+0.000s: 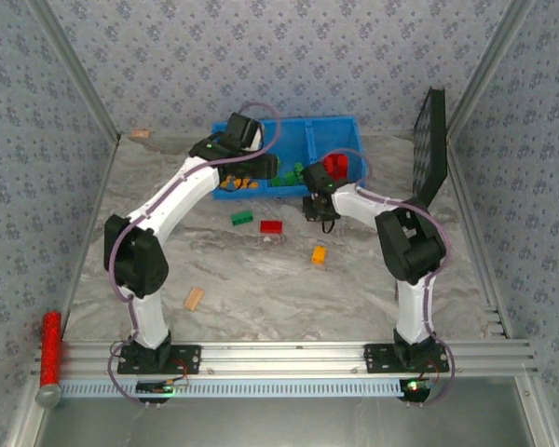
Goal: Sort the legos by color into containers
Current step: Pick up the lego from the center of the table, then place the lego in the container.
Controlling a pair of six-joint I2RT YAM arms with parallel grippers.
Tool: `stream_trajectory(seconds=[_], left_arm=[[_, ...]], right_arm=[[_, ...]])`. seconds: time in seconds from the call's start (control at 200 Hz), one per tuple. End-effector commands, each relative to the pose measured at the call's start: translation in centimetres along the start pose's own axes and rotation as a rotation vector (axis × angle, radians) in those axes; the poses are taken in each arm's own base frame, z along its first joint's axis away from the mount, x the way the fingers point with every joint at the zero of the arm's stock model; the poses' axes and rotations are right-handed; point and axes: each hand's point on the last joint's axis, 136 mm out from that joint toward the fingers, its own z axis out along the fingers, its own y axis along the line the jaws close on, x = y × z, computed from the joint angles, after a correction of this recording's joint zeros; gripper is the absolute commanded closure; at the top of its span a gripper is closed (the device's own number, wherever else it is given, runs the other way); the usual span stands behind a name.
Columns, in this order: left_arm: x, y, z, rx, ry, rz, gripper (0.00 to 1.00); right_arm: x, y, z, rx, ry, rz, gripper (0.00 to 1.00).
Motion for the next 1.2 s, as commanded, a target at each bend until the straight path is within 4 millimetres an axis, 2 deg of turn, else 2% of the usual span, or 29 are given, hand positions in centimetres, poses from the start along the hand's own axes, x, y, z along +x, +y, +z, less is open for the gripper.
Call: stream_trajectory(seconds=[0.0,0.115,0.205,0.31,0.425,0.59,0.715,0.81,0.86,1.054,1.194], left_arm=[[-0.1,1.3,-1.5,-0.018,-0.032,0.003,0.35],[1.3,2.5,-2.0,-0.046,-0.011,0.005,0.34],[2.6,3.2,-2.3,-0.064,0.010,0.005,0.33],[3.9,3.7,-2.7,-0.076,0.026,-0.004,0.33],[6.0,4.4,-3.2,-0.091,0.071,-0.030,0.32],[8.2,4.0,-3.9,-0.066,0.093,-0.080,0.32],[10.0,2.3,-3.9,-0.045,0.116,-0.062,0.31],[11.9,0.2,-3.4,-0.023,0.153,-0.021,0.31],[12.2,-1.3,-2.9,0.006,0.142,-0.003,0.31],[15.4,-6.8,-0.1,0.073,0.204,0.077,0.31],[17.2,-10.7,1.4,0.114,0.245,0.167,0.31]], right_arm=[[0.3,-0.2,-3.2,-0.015,-0.014,0.008,0.82],[-0.4,-0.8,-6.0,-0.023,-0.051,0.011,0.82],[-2.0,-1.7,-8.1,-0.029,-0.102,0.019,0.82],[-4.1,-2.8,-9.6,-0.032,-0.153,0.033,0.82],[-6.7,-4.0,-10.1,-0.033,-0.197,0.044,0.82],[-10.2,-5.7,-8.9,-0.022,-0.228,0.060,0.82],[-12.6,-6.4,-7.5,-0.027,-0.243,0.064,0.82],[-13.9,-6.6,-6.1,-0.038,-0.235,0.068,0.82],[-14.4,-6.6,-5.4,-0.042,-0.233,0.069,0.82],[-14.7,-7.0,-2.8,-0.043,-0.195,0.073,0.81],[-14.2,-7.5,-1.6,-0.052,-0.164,0.091,0.76]])
